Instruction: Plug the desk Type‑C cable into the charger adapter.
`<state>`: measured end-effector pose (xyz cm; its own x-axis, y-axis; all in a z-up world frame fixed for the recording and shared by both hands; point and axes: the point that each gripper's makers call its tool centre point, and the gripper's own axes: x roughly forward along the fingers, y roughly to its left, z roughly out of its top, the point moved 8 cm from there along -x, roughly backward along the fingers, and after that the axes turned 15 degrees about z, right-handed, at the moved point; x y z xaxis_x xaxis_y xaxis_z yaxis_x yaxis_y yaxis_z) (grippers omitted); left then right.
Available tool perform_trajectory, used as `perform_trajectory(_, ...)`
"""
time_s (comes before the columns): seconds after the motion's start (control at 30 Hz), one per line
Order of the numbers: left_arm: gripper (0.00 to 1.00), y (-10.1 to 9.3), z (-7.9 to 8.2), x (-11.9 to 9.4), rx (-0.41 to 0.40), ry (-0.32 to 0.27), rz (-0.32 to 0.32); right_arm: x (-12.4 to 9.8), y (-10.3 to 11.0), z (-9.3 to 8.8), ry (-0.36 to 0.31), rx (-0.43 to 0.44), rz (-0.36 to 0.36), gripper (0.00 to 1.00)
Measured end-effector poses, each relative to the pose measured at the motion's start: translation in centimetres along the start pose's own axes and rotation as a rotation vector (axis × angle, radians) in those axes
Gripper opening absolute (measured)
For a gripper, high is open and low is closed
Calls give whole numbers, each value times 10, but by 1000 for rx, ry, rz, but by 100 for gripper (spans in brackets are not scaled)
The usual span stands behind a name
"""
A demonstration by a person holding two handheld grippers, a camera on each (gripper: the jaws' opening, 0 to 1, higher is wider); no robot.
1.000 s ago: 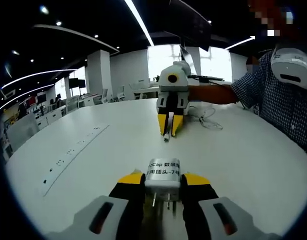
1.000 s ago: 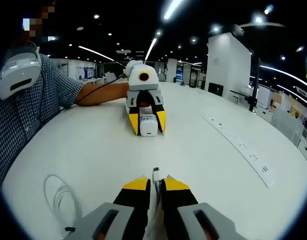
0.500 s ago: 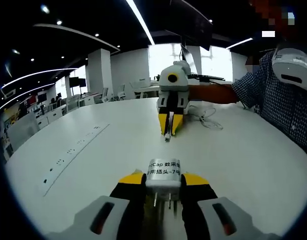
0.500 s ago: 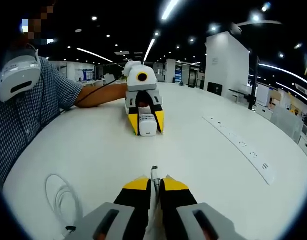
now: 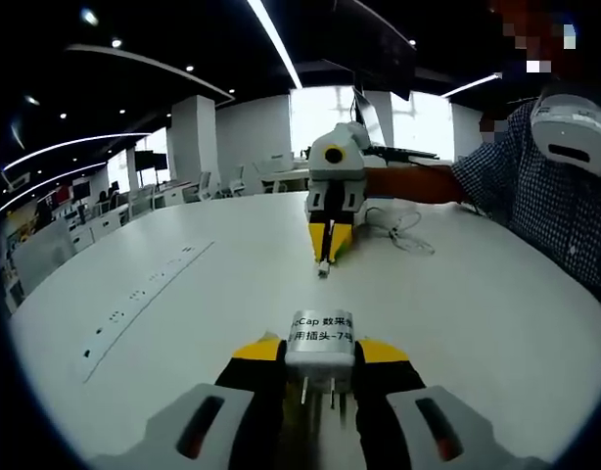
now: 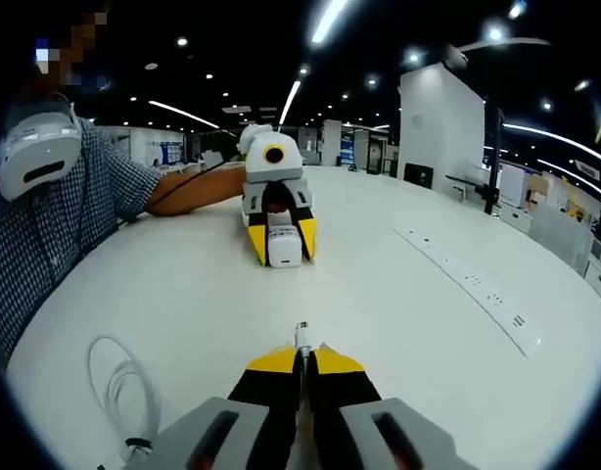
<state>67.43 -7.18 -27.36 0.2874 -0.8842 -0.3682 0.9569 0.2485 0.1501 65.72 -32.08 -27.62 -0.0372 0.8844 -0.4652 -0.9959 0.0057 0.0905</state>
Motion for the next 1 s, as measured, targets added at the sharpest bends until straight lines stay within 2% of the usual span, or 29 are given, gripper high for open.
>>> perform_trajectory(0.27,27,-2,1,-1,-18,22,4,1,0,4,42,2,11,6)
perform_trajectory(0.47,27,-4,1,-1,-2,5,0,2,1,5,54,12,17,6)
perform_trajectory(0.63,27,-5,1,0,0,2,1,3,0,8,60,78,15,6)
perform_trajectory(1.0,27,-4,1,1,15,-9,-5,7,1,14,29,109,49,6)
